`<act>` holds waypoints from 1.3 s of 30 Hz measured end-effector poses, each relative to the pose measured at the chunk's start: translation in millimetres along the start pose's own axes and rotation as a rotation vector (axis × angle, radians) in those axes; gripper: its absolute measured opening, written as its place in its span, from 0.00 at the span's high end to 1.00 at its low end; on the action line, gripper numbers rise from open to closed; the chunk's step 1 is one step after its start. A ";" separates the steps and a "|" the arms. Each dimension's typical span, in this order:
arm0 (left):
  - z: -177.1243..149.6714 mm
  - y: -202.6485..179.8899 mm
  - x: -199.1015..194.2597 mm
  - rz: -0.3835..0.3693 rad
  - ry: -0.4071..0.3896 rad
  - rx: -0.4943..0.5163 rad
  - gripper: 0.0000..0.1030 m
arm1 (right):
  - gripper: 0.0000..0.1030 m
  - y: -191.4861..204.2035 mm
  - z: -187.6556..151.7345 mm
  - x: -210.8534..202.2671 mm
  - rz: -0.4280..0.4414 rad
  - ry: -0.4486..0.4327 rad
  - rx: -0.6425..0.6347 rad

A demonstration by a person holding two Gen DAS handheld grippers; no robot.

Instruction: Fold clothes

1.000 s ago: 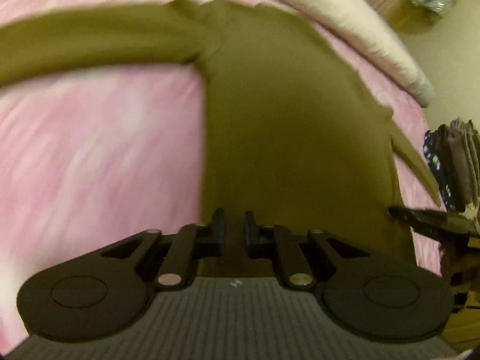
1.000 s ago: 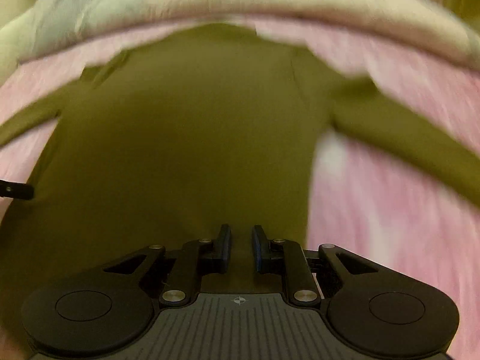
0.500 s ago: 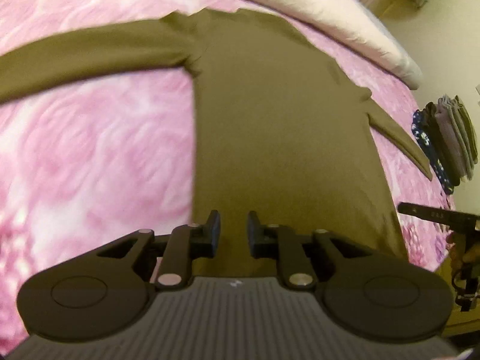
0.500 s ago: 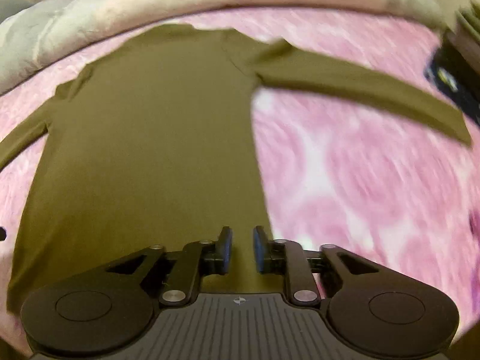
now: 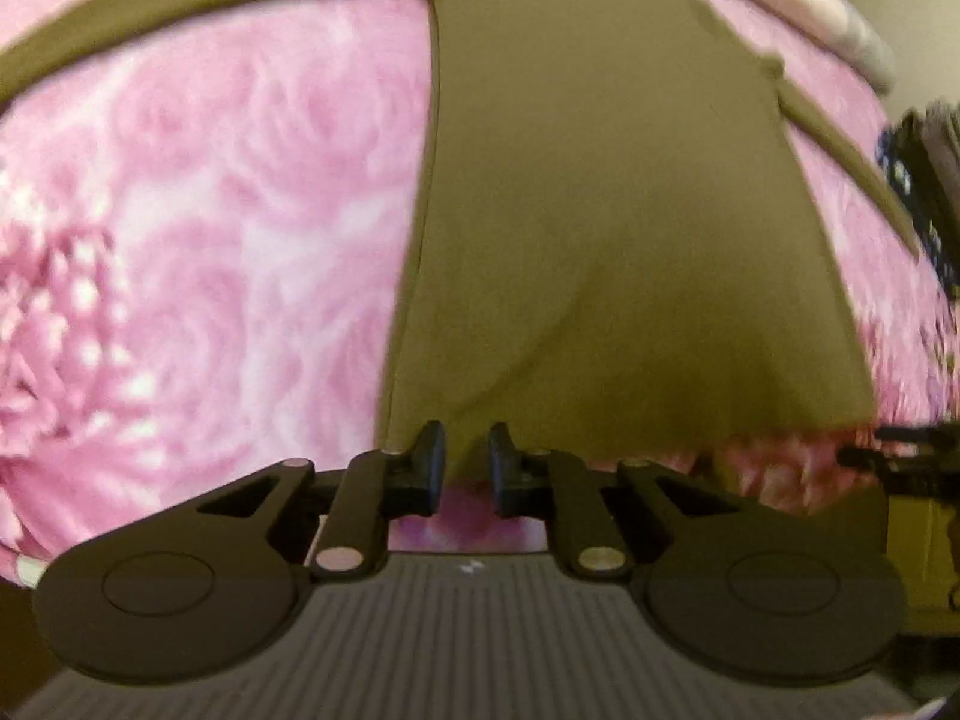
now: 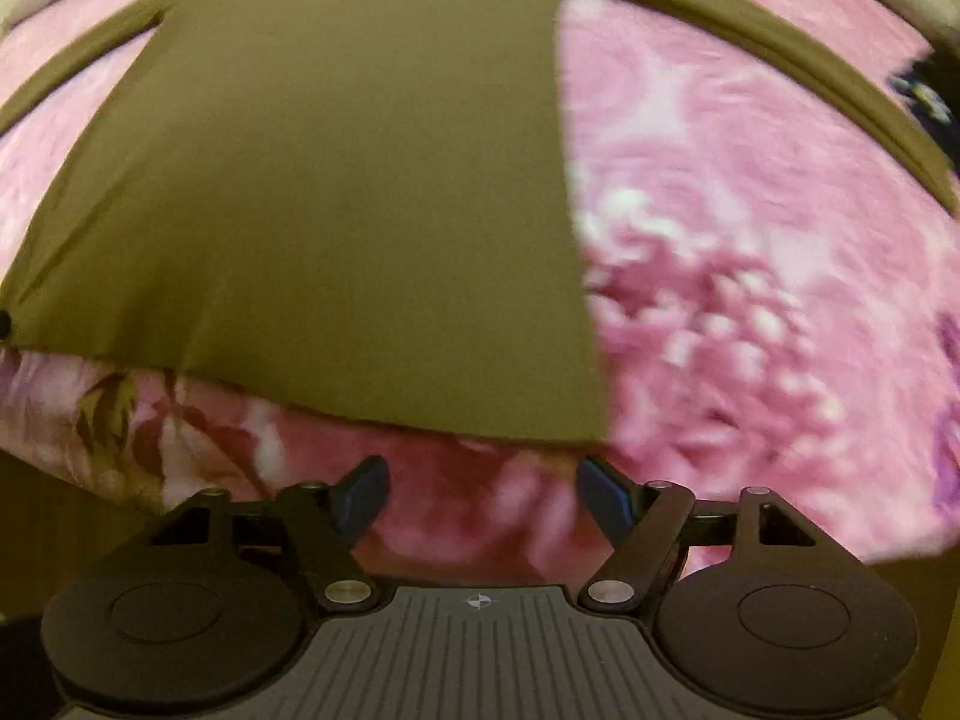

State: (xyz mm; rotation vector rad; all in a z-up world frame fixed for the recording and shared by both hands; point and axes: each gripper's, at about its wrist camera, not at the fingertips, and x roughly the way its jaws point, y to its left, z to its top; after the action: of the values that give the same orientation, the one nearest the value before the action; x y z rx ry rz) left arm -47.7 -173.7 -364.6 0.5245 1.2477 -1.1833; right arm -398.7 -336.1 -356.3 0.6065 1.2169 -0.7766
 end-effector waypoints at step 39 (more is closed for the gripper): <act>-6.6 -170.6 -191.2 0.191 -0.174 -0.135 0.56 | 0.28 -7.5 34.7 -201.5 0.218 -0.250 0.109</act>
State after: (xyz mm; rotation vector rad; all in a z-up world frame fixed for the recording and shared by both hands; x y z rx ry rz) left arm -179.2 -155.1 -145.4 0.4207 1.0939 -0.9564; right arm -415.5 -327.8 -152.6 0.6959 0.8678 -0.7134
